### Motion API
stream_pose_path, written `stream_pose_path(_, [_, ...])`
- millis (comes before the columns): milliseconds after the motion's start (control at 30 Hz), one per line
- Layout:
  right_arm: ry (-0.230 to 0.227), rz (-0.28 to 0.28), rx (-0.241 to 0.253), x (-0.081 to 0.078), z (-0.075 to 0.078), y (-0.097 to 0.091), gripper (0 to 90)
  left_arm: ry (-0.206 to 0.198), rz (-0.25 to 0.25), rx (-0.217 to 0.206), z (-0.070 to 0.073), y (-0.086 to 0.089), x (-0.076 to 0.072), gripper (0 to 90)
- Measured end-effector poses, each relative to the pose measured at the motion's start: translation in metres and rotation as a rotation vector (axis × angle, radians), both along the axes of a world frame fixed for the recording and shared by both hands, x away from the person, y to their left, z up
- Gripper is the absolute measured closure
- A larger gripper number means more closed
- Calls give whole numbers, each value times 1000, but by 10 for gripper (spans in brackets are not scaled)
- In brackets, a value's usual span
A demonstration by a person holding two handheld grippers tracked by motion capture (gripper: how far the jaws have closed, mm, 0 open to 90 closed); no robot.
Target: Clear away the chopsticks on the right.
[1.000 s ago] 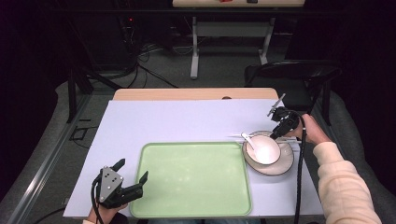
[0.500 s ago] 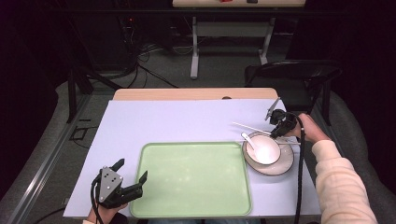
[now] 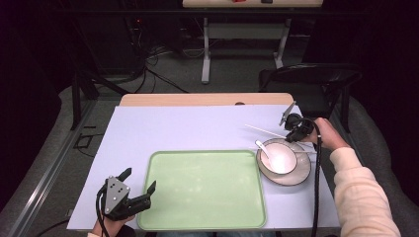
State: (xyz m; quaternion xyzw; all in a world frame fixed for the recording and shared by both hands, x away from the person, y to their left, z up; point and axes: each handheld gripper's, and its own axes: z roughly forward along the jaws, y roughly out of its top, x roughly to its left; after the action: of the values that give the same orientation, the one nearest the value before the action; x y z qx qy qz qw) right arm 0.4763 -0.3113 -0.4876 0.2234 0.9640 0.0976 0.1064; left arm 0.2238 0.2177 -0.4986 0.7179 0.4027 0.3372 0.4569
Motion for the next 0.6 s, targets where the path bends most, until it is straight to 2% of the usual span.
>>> stream_pose_path(100, [-16, -14, 5, -2, 8, 2, 841, 0, -1, 0, 0, 0, 0, 155])
stream_pose_path(233, [-63, -33, 22, -4, 27, 3, 840, 0, 0, 0, 0, 0, 0, 155])
stream_pose_path(367, [-90, -72, 24, -11, 43, 8, 841, -1, 0, 0, 0, 0, 0, 155])
stream_pose_path(400, [-98, -96, 21, -14, 46, 10, 841, 1, -1, 2, 0, 0, 0, 155])
stream_pose_path(467, [-118, -82, 17, -15, 51, 12, 840, -1, 0, 2, 0, 0, 0, 155])
stream_pose_path(500, [-121, -108, 23, -19, 53, 13, 841, -1, 1, 1, 0, 0, 0, 155])
stream_pose_path(567, [-128, -115, 25, -21, 56, 14, 841, -1, 1, 1, 0, 0, 0, 155])
stream_pose_path(600, [-128, -149, 34, -25, 62, 16, 841, 0, -2, 2, 0, 0, 0, 155])
